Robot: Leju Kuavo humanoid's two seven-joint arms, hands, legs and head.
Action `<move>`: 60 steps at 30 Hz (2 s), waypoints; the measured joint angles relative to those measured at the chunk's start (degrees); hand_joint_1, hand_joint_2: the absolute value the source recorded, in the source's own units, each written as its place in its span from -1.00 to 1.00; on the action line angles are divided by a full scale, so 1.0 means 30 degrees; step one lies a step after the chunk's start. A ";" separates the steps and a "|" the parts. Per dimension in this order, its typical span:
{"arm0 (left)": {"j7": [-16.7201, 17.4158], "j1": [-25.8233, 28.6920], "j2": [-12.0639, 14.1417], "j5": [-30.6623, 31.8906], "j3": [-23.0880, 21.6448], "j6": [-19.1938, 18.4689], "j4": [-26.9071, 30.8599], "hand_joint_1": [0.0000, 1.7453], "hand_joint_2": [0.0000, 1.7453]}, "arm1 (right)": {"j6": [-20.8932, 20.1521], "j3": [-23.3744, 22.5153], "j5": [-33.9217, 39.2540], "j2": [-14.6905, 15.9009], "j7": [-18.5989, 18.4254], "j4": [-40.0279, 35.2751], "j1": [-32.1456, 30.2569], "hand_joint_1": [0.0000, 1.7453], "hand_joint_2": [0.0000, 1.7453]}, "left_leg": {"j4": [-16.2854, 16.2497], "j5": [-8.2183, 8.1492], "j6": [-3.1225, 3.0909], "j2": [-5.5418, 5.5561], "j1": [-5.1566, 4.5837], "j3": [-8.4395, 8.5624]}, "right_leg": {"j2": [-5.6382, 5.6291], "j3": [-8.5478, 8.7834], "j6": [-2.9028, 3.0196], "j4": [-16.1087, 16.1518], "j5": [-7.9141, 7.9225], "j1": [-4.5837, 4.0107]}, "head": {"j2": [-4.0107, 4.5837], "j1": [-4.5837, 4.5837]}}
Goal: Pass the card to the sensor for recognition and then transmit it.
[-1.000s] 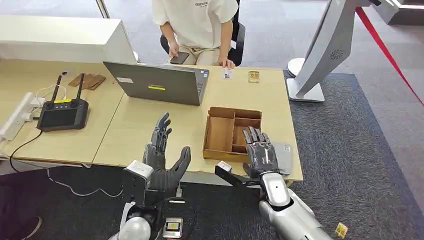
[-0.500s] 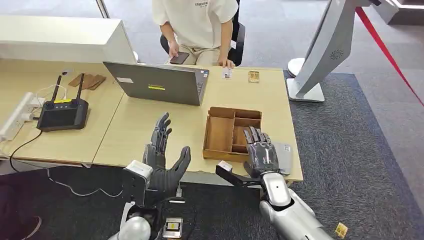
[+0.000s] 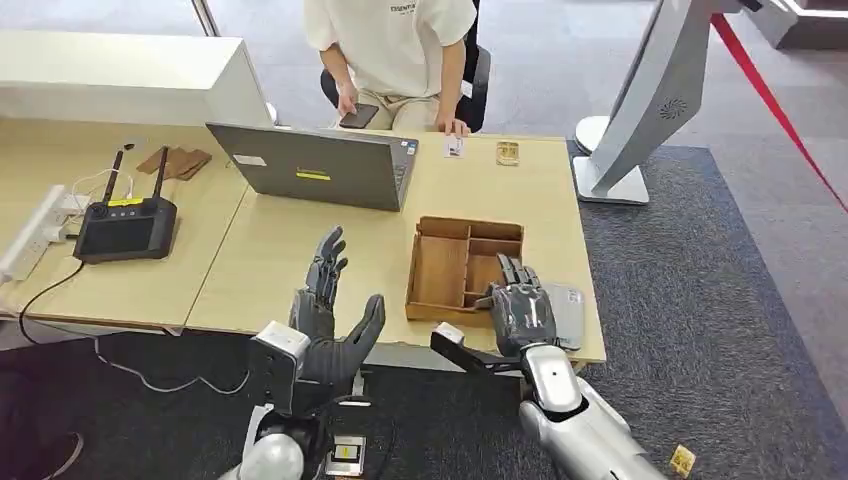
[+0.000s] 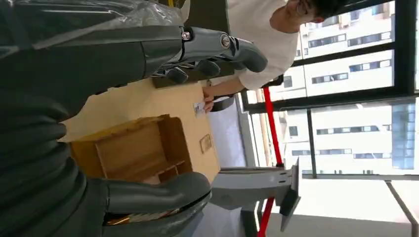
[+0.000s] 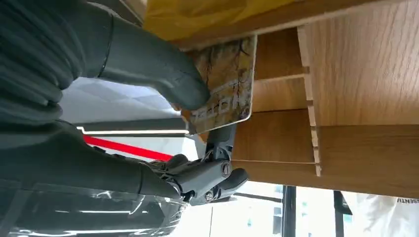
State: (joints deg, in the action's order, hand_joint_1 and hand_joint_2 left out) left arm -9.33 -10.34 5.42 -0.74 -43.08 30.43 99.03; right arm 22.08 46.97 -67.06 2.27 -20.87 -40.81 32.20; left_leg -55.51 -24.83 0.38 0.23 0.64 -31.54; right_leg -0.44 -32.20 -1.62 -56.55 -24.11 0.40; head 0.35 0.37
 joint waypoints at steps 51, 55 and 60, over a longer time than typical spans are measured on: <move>-0.0284 -0.0347 -0.0204 -0.0139 -0.0080 0.0000 -0.0488 -1.00 1.00 | -0.0139 -0.2142 -0.1909 0.1384 -0.1297 -0.9144 0.3440 1.00 1.00 | -0.0007 0.0005 -0.0002 -0.0010 -0.0002 0.0005 | -0.0004 -0.0004 0.0003 -0.0003 0.0008 0.0002 | 0.0000 0.0000; -0.0313 -0.0435 -0.0211 -0.0160 -0.0095 0.0000 -0.0583 -1.00 1.00 | -0.0277 -0.2244 -0.1909 0.1472 -0.1297 -0.9530 0.3755 1.00 1.00 | -0.0006 0.0005 -0.0002 -0.0007 0.0000 0.0005 | -0.0003 -0.0001 0.0003 -0.0004 0.0008 0.0002 | 0.0000 0.0000; -0.0335 -0.0489 -0.0262 -0.0168 -0.0095 0.0000 -0.0634 -1.00 1.00 | -0.0306 -0.2288 -0.1909 0.1530 -0.1297 -0.9799 0.3819 1.00 1.00 | -0.0006 0.0005 -0.0002 -0.0006 0.0000 0.0002 | -0.0003 -0.0002 0.0003 -0.0004 0.0008 0.0001 | 0.0000 0.0000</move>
State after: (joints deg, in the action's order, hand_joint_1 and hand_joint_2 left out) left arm -10.34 -11.81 4.63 -1.25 -43.36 30.42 97.13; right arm 21.16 40.11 -72.78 6.86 -24.76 -70.21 43.66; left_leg -55.53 -24.81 0.37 0.21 0.64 -31.54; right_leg -0.45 -32.21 -1.61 -56.56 -24.09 0.41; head 0.35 0.37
